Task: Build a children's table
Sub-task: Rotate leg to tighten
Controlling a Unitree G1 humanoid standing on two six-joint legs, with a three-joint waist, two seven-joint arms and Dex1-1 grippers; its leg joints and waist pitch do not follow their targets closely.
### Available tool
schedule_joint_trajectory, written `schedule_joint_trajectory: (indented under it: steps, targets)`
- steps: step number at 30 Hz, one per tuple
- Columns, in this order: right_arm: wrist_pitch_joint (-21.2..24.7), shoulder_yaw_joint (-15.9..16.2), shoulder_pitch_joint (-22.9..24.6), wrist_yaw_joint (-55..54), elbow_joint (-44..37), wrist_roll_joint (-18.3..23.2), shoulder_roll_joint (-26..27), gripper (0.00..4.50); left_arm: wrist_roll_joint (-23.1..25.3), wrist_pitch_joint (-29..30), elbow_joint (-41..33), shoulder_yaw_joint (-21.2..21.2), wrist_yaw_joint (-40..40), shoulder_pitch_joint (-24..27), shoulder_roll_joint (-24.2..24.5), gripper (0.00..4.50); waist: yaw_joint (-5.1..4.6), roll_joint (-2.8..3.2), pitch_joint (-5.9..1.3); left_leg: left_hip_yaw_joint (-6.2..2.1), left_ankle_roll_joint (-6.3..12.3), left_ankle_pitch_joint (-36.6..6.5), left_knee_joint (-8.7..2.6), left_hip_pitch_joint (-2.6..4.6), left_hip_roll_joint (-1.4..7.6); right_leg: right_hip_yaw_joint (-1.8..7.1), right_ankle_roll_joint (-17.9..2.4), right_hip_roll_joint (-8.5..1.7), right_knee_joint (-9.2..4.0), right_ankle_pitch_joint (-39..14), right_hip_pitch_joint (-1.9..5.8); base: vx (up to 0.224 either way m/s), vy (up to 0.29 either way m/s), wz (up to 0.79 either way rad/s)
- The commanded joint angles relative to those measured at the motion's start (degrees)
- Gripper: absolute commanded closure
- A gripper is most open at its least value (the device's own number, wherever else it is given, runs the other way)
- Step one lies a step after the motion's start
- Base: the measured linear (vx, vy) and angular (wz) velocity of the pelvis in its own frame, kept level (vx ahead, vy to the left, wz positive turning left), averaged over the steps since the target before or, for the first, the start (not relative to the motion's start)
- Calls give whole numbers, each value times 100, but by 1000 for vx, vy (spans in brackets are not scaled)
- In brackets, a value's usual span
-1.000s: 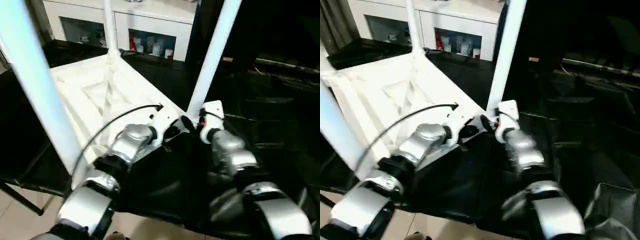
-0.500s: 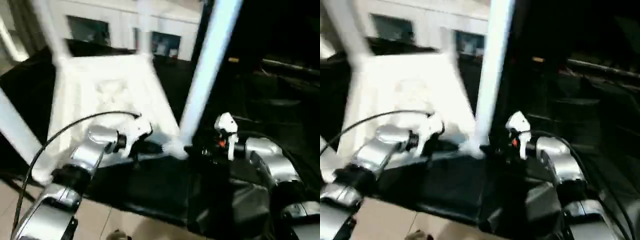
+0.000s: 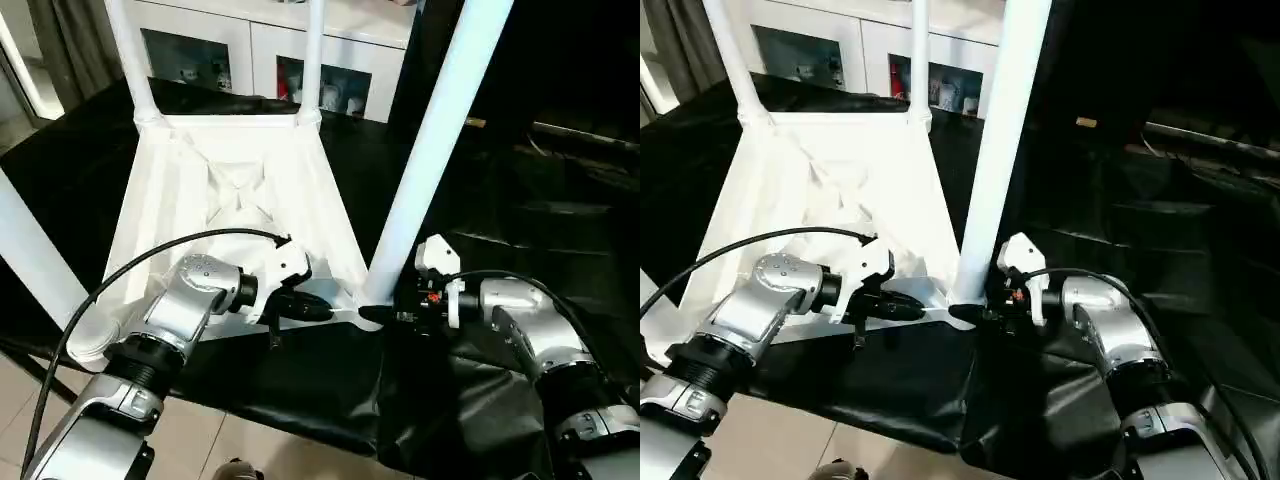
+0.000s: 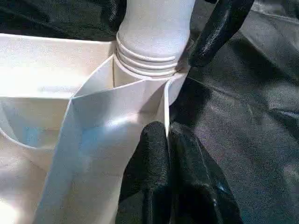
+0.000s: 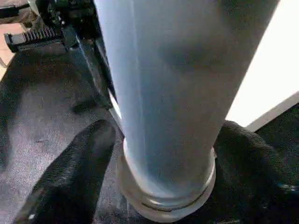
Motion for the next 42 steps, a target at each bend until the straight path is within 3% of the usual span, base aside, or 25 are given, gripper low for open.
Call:
schedule_joint_trajectory:
  steps: [1,18,34,37,42]
  targets:
    - [-39,41,28,74,46,-80,-94,137,-104,13,-185,-24,-48,27,-73,450,-17,-24,-375,-139,123,-1490,-378,106,303,332,-1039,-437,-406,-1695,255,0,0,0]
    - [-33,42,139,49,187,-100,26,229,-118,127,-264,-37,-81,83,-7,450,-38,-20,-382,-146,100,-1539,-381,109,302,327,-1048,-428,-399,-1659,265,0,0,0]
    - [-24,-4,218,-91,212,-81,118,244,-111,163,-224,-48,-20,55,-61,450,-38,-29,-383,-146,91,-1549,-377,116,299,327,-1039,-429,-405,-1710,264,0,0,0]
    - [-13,-187,141,-480,395,-41,275,245,-24,58,-69,17,280,4,-142,450,-44,-27,-374,-151,67,-1617,-383,120,297,328,-1030,-440,-420,-1816,249,0,0,0]
    - [22,-514,-89,-1793,1103,-144,681,245,336,-4,864,264,1812,-453,-623,450,-120,-30,-350,-192,-139,-2087,-393,159,275,292,-751,-465,-534,-2727,226,0,0,0]
